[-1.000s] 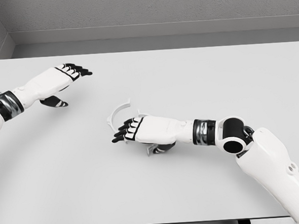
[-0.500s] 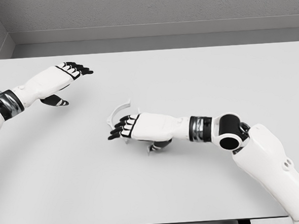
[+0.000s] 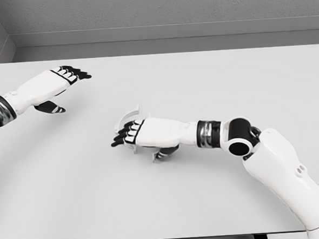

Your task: Assemble PVC drainage pipe clamps

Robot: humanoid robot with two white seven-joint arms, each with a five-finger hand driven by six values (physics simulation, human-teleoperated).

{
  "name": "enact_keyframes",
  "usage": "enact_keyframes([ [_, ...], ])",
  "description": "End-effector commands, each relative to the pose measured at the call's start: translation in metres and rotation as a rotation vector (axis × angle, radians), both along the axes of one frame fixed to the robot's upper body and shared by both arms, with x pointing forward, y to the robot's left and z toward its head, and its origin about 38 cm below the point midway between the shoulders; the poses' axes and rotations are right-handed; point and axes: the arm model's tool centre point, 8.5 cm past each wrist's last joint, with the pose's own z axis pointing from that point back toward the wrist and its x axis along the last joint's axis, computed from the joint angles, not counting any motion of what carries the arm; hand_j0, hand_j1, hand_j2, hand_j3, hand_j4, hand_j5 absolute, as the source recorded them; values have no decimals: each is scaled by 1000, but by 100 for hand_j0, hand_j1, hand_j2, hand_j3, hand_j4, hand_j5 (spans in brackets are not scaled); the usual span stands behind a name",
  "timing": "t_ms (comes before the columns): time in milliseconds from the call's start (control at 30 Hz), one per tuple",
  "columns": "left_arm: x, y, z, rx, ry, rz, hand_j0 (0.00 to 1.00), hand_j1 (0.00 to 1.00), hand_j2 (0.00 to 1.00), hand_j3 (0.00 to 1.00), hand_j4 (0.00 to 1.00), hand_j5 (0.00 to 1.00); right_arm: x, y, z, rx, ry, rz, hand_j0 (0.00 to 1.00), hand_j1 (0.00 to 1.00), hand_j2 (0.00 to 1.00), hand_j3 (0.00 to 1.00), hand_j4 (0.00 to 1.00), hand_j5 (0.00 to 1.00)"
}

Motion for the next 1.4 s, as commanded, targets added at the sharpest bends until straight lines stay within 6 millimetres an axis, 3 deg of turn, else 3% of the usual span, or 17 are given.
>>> enact_keyframes([
  [0, 0, 1, 1, -10, -1, 3, 100, 100, 100, 100, 100, 100, 0, 2, -2, 6, 12, 0, 100, 100, 100, 100, 100, 100],
  [700, 1, 1, 2, -10, -2, 3, 100, 100, 100, 100, 100, 100, 23, -1, 4, -15, 5, -27, 100, 100, 100, 100, 100, 100],
  [1100, 0, 1, 1, -10, 0, 2, 100, 100, 100, 100, 100, 100, 11, 3, 18, 14, -29, 3, 100, 100, 100, 100, 100, 100],
  [1300, 0, 0, 1, -10, 1, 0, 100, 100, 100, 100, 100, 100, 9, -29, 27, 1, -68, -36, 100, 100, 100, 100, 100, 100],
  [1367, 0, -1, 1, -10, 0, -1, 100, 100, 100, 100, 100, 100, 7, -47, 39, 6, -106, -62, 100, 100, 100, 100, 100, 100],
])
